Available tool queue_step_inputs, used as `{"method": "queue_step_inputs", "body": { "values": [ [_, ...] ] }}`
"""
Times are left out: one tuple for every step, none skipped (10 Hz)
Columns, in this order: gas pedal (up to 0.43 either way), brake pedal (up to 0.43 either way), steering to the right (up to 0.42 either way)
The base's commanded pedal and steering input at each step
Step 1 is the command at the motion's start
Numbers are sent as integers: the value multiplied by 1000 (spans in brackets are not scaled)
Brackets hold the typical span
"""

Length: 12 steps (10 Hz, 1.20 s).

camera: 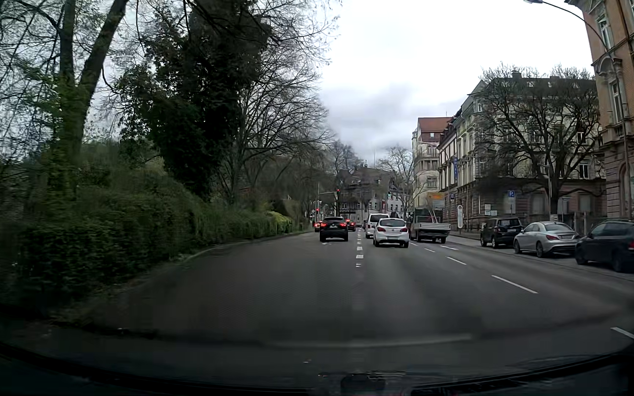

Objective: Follow the waypoints while adhering to traffic rules and regulations

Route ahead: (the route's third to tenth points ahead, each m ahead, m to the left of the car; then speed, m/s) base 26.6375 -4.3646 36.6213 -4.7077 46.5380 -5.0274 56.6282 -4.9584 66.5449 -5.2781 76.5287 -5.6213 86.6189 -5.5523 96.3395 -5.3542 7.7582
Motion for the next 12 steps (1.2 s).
{"method": "queue_step_inputs", "body": {
  "values": [
    [98, 0, -10],
    [87, 0, -8],
    [87, 0, -7],
    [79, 0, -4],
    [79, 0, -1],
    [67, 0, -1],
    [67, 0, -1],
    [67, 0, 0],
    [47, 0, 4],
    [39, 0, 6],
    [39, 0, 7],
    [39, 0, 8]
  ]
}}
